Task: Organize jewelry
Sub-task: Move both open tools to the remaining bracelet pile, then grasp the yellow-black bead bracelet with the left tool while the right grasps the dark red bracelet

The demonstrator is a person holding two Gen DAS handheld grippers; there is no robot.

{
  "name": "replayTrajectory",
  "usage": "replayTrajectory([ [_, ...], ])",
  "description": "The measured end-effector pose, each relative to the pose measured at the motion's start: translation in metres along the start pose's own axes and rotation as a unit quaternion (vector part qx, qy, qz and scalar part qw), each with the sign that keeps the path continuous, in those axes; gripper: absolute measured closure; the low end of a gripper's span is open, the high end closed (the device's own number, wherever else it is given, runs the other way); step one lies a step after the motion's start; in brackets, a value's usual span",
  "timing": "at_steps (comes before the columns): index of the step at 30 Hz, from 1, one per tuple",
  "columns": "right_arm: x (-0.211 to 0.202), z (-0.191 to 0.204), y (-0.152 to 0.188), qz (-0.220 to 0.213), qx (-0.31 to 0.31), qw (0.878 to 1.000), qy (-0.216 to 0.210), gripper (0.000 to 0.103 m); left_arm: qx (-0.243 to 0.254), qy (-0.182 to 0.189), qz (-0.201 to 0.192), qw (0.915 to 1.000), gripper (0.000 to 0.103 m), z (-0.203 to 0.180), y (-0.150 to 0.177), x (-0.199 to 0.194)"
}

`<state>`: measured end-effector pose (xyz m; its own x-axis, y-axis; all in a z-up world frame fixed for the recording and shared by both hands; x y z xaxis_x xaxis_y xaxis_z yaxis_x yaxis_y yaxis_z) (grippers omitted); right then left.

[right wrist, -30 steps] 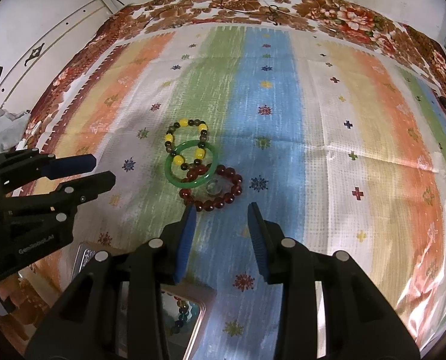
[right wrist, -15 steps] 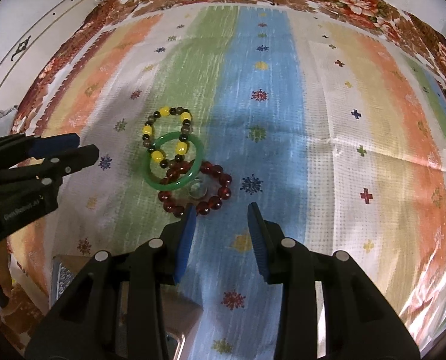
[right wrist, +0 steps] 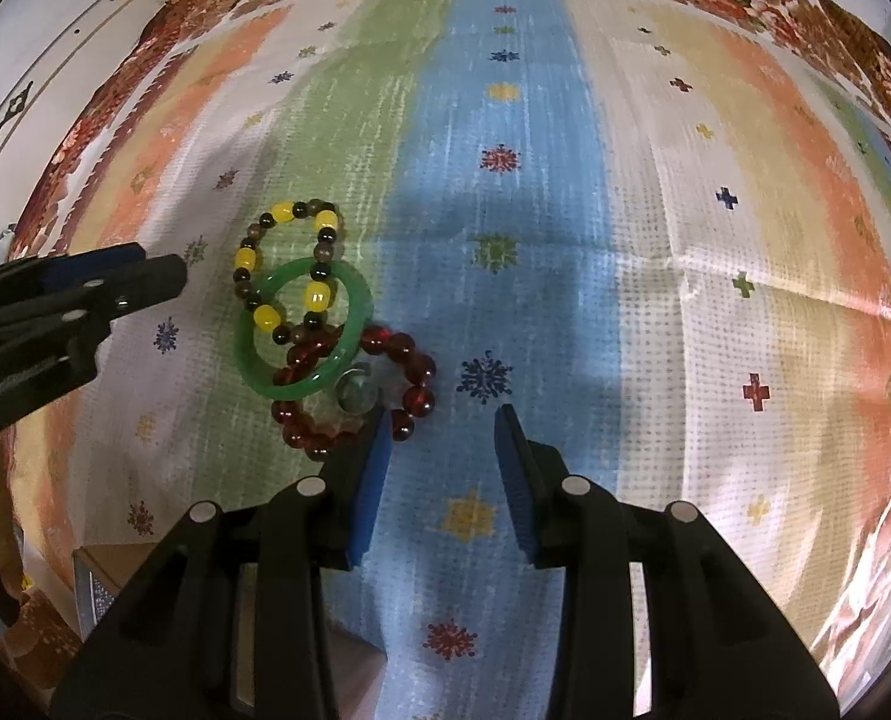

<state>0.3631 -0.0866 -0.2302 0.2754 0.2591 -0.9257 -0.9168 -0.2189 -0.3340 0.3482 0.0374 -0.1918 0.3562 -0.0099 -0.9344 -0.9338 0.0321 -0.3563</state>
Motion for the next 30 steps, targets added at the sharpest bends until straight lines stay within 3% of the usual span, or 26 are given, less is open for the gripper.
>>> replayTrajectory([
  [24, 0.031, -0.004, -0.012, 0.018, 0.012, 1.000, -0.002, 0.063, -0.034, 0.018, 0.035, 0.9986, 0.062, 0.013, -0.014, 0.048],
  [30, 0.032, -0.005, -0.012, 0.015, 0.013, 1.000, 0.001, 0.063, -0.005, 0.010, 0.046, 0.9989, 0.059, 0.002, -0.011, 0.060],
])
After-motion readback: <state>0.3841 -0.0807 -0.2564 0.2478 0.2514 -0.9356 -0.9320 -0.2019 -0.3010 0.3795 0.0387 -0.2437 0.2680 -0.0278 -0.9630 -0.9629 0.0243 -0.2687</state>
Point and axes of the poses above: each gripper's, at about its wrist camera, not at the fingertips, and x roughly the way its jaws point, z to its left, y to its underside, the point moved 9 cm from there along x, roughly the way its jaws point, and after that the axes turned 2 degrees about -y, right-handed, at the moved point
